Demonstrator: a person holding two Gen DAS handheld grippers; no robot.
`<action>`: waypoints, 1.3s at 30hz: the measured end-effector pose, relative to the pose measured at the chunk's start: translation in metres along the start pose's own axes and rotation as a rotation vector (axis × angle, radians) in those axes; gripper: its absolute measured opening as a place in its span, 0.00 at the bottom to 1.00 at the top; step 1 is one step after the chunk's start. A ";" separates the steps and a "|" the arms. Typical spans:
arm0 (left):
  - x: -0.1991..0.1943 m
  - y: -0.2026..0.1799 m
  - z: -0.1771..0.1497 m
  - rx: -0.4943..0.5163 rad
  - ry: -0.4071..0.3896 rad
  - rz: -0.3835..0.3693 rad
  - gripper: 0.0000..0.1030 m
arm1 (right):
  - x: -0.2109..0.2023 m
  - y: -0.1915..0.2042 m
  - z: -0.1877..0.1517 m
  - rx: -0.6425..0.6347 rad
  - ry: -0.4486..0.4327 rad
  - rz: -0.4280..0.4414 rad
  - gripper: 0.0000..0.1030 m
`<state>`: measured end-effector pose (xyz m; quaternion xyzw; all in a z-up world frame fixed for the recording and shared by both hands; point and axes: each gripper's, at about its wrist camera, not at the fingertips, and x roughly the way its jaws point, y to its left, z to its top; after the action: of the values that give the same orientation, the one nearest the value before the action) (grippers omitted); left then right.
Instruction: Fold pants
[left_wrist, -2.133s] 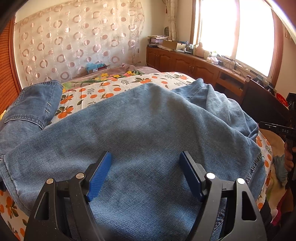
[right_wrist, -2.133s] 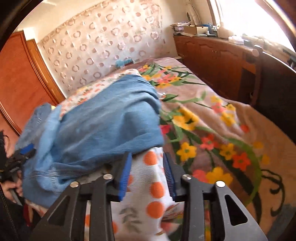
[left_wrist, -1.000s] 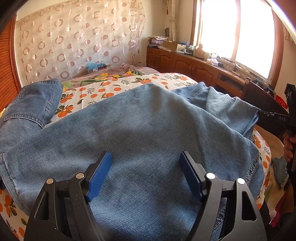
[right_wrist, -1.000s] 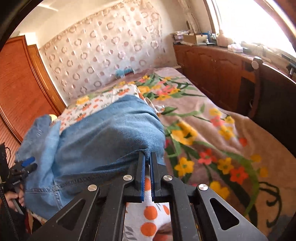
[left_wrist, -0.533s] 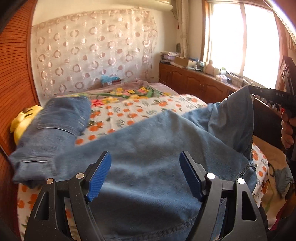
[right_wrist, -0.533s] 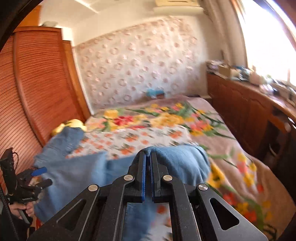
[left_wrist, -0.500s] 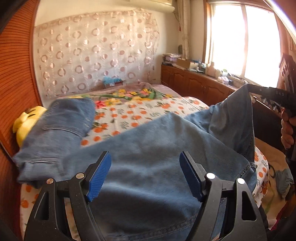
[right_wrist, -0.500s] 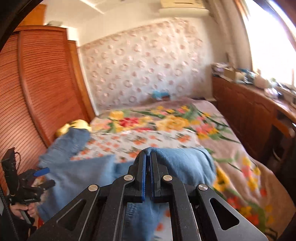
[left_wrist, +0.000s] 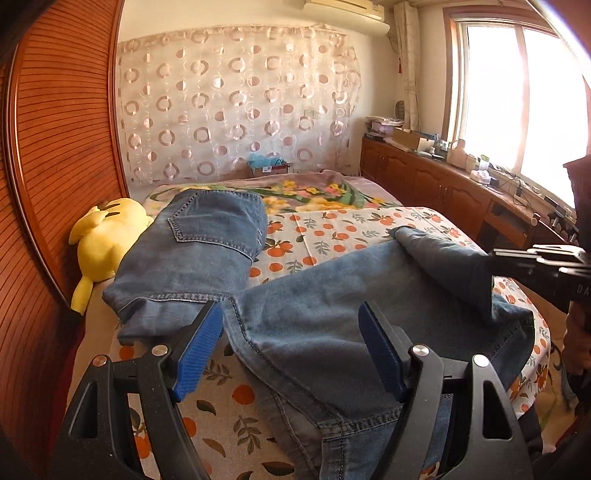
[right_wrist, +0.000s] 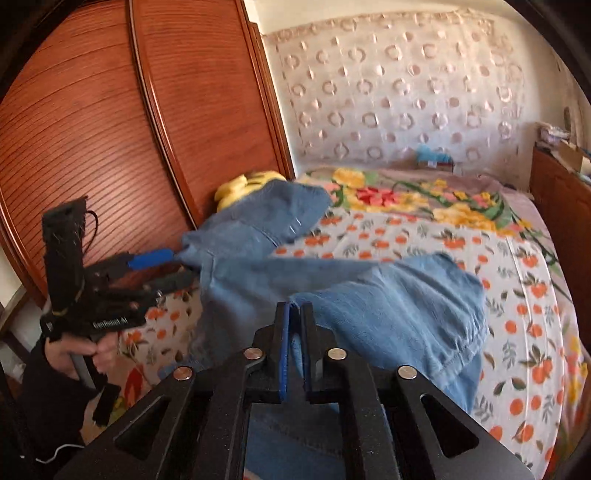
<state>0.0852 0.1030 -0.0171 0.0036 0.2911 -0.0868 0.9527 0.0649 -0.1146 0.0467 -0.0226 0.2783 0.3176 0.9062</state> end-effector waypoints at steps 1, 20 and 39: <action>0.002 -0.001 0.000 -0.002 0.002 -0.004 0.75 | 0.000 -0.006 0.004 0.002 0.013 -0.011 0.20; 0.012 -0.057 -0.003 0.051 0.031 -0.115 0.75 | -0.022 -0.046 -0.025 0.173 0.063 -0.176 0.45; 0.011 -0.052 -0.022 0.036 0.058 -0.106 0.75 | 0.019 -0.015 0.015 0.344 0.137 -0.083 0.52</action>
<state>0.0733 0.0512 -0.0394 0.0080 0.3166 -0.1424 0.9378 0.0931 -0.1128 0.0480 0.0999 0.3882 0.2254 0.8880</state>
